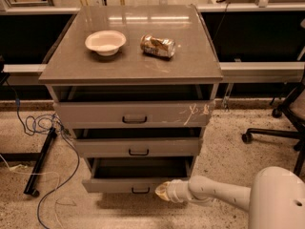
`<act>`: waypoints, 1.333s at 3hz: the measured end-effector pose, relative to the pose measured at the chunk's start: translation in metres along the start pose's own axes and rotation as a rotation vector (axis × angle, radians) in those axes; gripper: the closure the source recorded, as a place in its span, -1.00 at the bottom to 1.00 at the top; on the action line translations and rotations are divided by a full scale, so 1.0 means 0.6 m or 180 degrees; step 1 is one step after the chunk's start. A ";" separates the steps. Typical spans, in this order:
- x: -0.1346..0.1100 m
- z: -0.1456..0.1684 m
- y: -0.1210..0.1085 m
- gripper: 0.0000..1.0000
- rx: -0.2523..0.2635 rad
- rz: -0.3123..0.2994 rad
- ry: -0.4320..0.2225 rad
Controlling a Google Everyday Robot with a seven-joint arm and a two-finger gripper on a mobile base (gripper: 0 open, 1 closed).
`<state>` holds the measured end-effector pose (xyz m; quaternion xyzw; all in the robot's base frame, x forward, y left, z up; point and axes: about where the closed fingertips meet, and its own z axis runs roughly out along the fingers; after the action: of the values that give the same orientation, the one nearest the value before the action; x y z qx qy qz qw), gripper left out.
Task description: Close bottom drawer
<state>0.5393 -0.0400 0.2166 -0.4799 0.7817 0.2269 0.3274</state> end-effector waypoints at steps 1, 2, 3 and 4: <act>-0.014 0.031 -0.008 -0.29 -0.0079 -0.0090 0.0050; -0.011 0.088 -0.038 -0.76 -0.0150 -0.0107 0.0202; -0.009 0.086 -0.032 -1.00 -0.0150 -0.0107 0.0202; -0.022 0.109 -0.072 -1.00 -0.0047 -0.0135 0.0244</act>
Offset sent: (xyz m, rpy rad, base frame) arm 0.1429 0.0497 -0.0645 -0.1503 0.0079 0.0763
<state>0.6017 -0.0073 0.1798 -0.5071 0.7816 0.2071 0.2985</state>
